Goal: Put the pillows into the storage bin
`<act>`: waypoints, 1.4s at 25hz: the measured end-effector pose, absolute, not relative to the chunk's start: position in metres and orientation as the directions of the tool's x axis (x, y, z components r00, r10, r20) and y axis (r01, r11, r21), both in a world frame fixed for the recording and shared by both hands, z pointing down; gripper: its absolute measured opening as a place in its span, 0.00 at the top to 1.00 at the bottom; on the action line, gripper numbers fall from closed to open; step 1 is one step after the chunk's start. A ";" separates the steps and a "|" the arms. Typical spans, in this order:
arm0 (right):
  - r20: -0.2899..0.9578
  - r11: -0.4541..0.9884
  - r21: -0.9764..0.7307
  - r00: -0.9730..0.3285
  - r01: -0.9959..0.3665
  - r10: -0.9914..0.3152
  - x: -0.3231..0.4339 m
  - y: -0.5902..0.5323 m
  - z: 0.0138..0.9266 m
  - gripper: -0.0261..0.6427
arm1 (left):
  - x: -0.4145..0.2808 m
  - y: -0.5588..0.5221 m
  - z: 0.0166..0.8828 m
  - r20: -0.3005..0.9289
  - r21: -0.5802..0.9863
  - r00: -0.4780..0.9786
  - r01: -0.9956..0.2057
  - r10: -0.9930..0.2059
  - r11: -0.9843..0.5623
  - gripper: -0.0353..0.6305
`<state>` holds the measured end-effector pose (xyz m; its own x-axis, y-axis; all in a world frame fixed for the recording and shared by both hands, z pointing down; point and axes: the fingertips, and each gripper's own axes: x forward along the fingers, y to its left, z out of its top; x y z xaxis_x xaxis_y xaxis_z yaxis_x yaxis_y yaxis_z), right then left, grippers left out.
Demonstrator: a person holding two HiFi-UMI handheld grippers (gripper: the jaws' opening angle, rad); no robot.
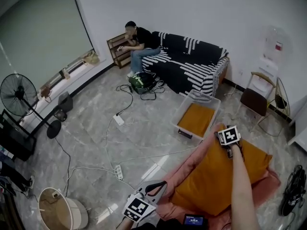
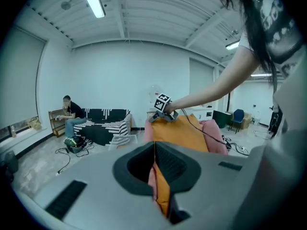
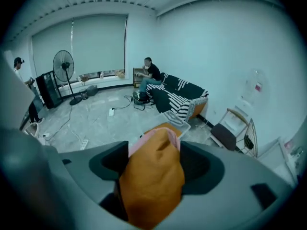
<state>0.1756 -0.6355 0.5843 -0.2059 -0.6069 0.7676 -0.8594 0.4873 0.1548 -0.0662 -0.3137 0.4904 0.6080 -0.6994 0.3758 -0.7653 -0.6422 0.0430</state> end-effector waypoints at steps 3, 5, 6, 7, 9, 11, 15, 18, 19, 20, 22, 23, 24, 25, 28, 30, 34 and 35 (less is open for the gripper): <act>0.782 0.531 0.224 -0.174 -0.817 -0.598 0.177 -0.627 0.602 0.58 | -0.076 -0.314 0.494 0.383 0.043 0.587 -0.783 -0.713 -0.621 0.93; 0.758 0.529 0.292 -0.145 -0.797 -0.636 0.185 -0.623 0.606 0.66 | -0.080 -0.314 0.499 0.388 0.040 0.581 -0.787 -0.716 -0.616 0.93; 0.742 0.524 0.300 -0.150 -0.797 -0.653 0.185 -0.619 0.605 0.71 | -0.084 -0.313 0.500 0.391 0.038 0.580 -0.786 -0.715 -0.617 0.93; 0.727 0.517 0.298 -0.160 -0.803 -0.668 0.183 -0.614 0.602 0.75 | -0.088 -0.312 0.501 0.393 0.036 0.580 -0.785 -0.713 -0.619 0.93; 0.690 0.502 0.286 -0.188 -0.816 -0.699 0.175 -0.605 0.588 0.79 | -0.094 -0.312 0.503 0.391 0.042 0.587 -0.781 -0.709 -0.623 0.93; 0.656 0.490 0.275 -0.211 -0.827 -0.725 0.167 -0.589 0.572 0.82 | -0.096 -0.310 0.504 0.386 0.057 0.600 -0.774 -0.701 -0.631 0.93; 0.584 0.450 0.281 -0.221 -0.848 -0.781 0.163 -0.539 0.534 0.85 | -0.090 -0.295 0.497 0.355 0.064 0.653 -0.731 -0.669 -0.679 0.93; 0.527 0.422 0.280 -0.229 -0.863 -0.818 0.160 -0.499 0.501 0.85 | -0.084 -0.282 0.487 0.335 0.051 0.698 -0.684 -0.633 -0.727 0.93; 0.510 0.412 0.280 -0.229 -0.867 -0.829 0.160 -0.483 0.491 0.86 | -0.081 -0.276 0.485 0.331 0.048 0.711 -0.669 -0.620 -0.742 0.93; 0.493 0.399 0.283 -0.225 -0.872 -0.840 0.159 -0.467 0.480 0.86 | -0.081 -0.270 0.483 0.326 0.044 0.724 -0.654 -0.608 -0.755 0.93; 0.456 0.371 0.290 -0.213 -0.882 -0.864 0.153 -0.437 0.460 0.87 | -0.085 -0.257 0.478 0.312 0.036 0.745 -0.630 -0.590 -0.776 0.93; 0.438 0.358 0.293 -0.208 -0.886 -0.875 0.148 -0.423 0.451 0.87 | -0.089 -0.251 0.476 0.306 0.032 0.753 -0.619 -0.582 -0.785 0.93; 0.422 0.346 0.296 -0.203 -0.890 -0.884 0.143 -0.408 0.444 0.88 | -0.093 -0.244 0.474 0.300 0.029 0.762 -0.609 -0.574 -0.792 0.93; 0.408 0.333 0.299 -0.196 -0.894 -0.892 0.139 -0.393 0.437 0.89 | -0.098 -0.237 0.472 0.296 0.027 0.769 -0.599 -0.566 -0.800 0.93; 0.370 0.285 0.305 -0.162 -0.909 -0.915 0.131 -0.348 0.422 0.90 | -0.108 -0.216 0.469 0.286 0.018 0.792 -0.567 -0.539 -0.823 0.93; 0.344 0.244 0.307 -0.132 -0.920 -0.930 0.129 -0.318 0.412 0.90 | -0.113 -0.202 0.467 0.285 0.013 0.806 -0.544 -0.519 -0.839 0.93; 0.296 0.134 0.282 -0.047 -0.950 -0.954 0.135 -0.259 0.397 0.92 | -0.115 -0.170 0.466 0.274 0.016 0.849 -0.474 -0.452 -0.880 0.93; 0.286 0.103 0.269 -0.023 -0.958 -0.958 0.138 -0.245 0.395 0.92 | -0.114 -0.164 0.467 0.267 0.019 0.860 -0.456 -0.435 -0.890 0.93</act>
